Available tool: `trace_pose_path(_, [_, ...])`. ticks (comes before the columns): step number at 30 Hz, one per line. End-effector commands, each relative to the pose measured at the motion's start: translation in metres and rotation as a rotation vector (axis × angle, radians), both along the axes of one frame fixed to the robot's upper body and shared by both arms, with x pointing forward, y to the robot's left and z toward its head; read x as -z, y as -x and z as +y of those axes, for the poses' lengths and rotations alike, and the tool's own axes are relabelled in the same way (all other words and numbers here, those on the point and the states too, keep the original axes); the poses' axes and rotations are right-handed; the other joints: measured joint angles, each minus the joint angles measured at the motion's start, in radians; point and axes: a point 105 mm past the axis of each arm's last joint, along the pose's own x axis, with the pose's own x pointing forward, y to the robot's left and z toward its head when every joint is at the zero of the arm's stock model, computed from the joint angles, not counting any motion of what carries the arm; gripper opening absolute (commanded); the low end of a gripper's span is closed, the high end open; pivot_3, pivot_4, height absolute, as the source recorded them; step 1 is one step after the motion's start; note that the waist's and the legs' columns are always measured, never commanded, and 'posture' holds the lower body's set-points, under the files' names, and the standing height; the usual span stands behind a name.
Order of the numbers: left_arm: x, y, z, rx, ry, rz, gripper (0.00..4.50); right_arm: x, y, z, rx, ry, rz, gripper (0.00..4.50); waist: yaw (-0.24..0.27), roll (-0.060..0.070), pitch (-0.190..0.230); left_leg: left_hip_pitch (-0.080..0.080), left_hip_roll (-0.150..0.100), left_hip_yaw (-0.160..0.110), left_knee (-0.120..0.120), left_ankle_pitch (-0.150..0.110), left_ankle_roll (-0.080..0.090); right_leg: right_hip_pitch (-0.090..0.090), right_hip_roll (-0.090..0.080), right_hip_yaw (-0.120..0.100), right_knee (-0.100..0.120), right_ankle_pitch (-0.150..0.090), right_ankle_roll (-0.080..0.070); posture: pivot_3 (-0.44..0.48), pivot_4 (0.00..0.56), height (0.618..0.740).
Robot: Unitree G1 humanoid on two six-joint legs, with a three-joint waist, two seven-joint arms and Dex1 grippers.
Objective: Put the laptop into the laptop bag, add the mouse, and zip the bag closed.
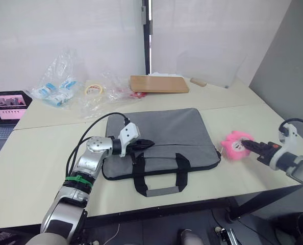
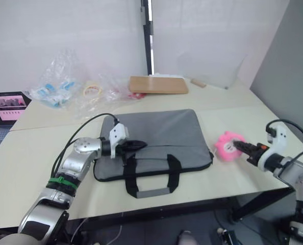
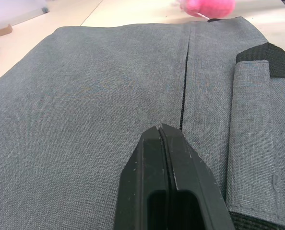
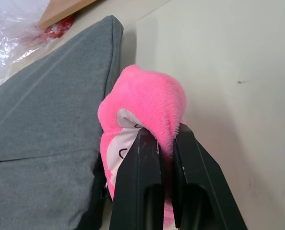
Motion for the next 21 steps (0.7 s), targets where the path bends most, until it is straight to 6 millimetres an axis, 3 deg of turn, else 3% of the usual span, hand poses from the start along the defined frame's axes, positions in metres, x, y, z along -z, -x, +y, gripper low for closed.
trace_pose_path(1, [0.069,0.026,0.009,0.032,-0.17,0.221,0.0,-0.024,-0.012,-0.001,0.015,0.035,-0.108,0.02,0.0,0.001,-0.001,0.0,0.0,0.0,0.0,0.0,0.0,0.0,0.0,0.0,0.0,0.0,0.0,0.0,0.15,0.74])
trace_pose_path(11, [0.069,0.027,0.011,0.027,-0.17,0.225,0.0,-0.035,-0.035,-0.005,0.113,0.052,-0.166,0.02,-0.009,0.006,-0.004,0.0,0.0,0.0,0.0,0.0,0.0,0.0,0.0,0.0,0.0,0.0,0.0,0.0,0.15,0.74])
trace_pose_path(16, [0.066,0.025,0.012,0.022,-0.161,0.219,0.0,-0.03,-0.031,0.007,0.036,0.046,-0.141,0.02,-0.011,0.007,-0.004,0.0,0.0,0.0,0.0,0.0,0.0,0.0,0.0,0.0,0.0,0.0,0.0,0.0,0.15,0.74])
trace_pose_path(19, [0.051,0.015,0.009,-0.029,-0.069,0.206,0.0,-0.026,-0.02,0.021,-0.08,0.071,-0.133,0.02,-0.01,0.007,-0.004,0.0,0.0,-0.001,0.0,0.0,0.0,0.0,0.0,0.0,0.0,0.0,0.0,0.0,0.15,0.74])
trace_pose_path(21, [0.041,0.012,0.007,-0.032,-0.029,0.189,0.0,-0.028,-0.017,0.024,-0.115,0.062,-0.145,0.75,-0.01,0.006,-0.004,-0.001,0.0,-0.001,0.0,0.0,0.0,-0.001,0.0,0.0,0.0,0.0,0.0,0.0,0.15,0.74])
